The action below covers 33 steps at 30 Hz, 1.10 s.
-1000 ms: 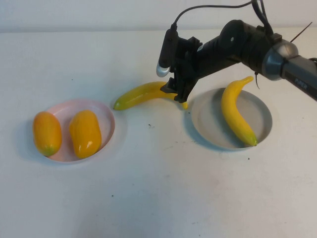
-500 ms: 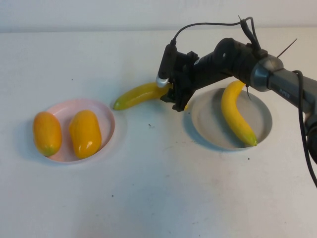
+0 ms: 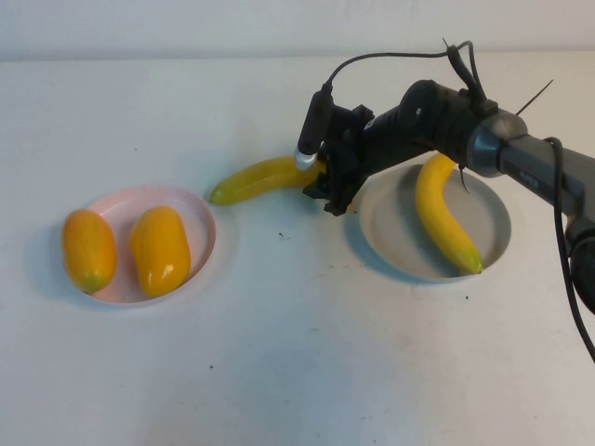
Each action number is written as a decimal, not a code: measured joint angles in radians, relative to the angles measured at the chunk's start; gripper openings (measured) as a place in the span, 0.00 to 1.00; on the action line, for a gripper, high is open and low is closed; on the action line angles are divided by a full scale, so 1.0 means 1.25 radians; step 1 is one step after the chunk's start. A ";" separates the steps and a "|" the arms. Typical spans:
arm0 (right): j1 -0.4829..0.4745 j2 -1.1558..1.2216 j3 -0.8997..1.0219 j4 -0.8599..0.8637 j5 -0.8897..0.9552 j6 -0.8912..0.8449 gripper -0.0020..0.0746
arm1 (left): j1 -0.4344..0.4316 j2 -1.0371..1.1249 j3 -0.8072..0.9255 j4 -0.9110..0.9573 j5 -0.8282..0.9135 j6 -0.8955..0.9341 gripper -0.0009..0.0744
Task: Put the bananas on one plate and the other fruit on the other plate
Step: Put another type of fruit in the right plate
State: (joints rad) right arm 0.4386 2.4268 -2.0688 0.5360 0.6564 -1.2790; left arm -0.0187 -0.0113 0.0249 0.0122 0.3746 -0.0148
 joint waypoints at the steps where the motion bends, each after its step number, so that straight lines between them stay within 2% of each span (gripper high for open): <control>1: 0.000 0.000 0.000 0.000 0.000 0.004 0.60 | 0.000 0.000 0.000 0.000 0.000 0.000 0.01; 5: 0.000 0.000 0.000 0.000 0.010 0.024 0.57 | 0.000 0.000 0.000 0.000 0.000 0.000 0.01; 11: 0.003 0.000 -0.002 -0.061 0.014 0.156 0.44 | 0.000 0.000 0.000 0.000 0.000 0.000 0.01; 16: 0.005 -0.008 -0.003 -0.120 0.023 0.296 0.44 | 0.000 0.000 0.000 0.000 0.000 0.000 0.01; 19: 0.013 -0.032 -0.003 -0.179 0.053 0.431 0.44 | 0.000 0.000 0.000 0.000 0.000 0.000 0.01; 26: 0.059 -0.167 0.007 -0.302 0.171 0.843 0.44 | 0.000 0.000 0.000 0.000 0.000 0.000 0.01; 33: 0.078 -0.327 0.204 -0.366 0.170 1.085 0.44 | 0.000 0.000 0.000 0.000 0.000 0.000 0.01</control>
State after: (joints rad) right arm 0.5356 2.0182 -1.8143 0.0784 0.8692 0.0776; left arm -0.0187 -0.0113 0.0249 0.0122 0.3746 -0.0148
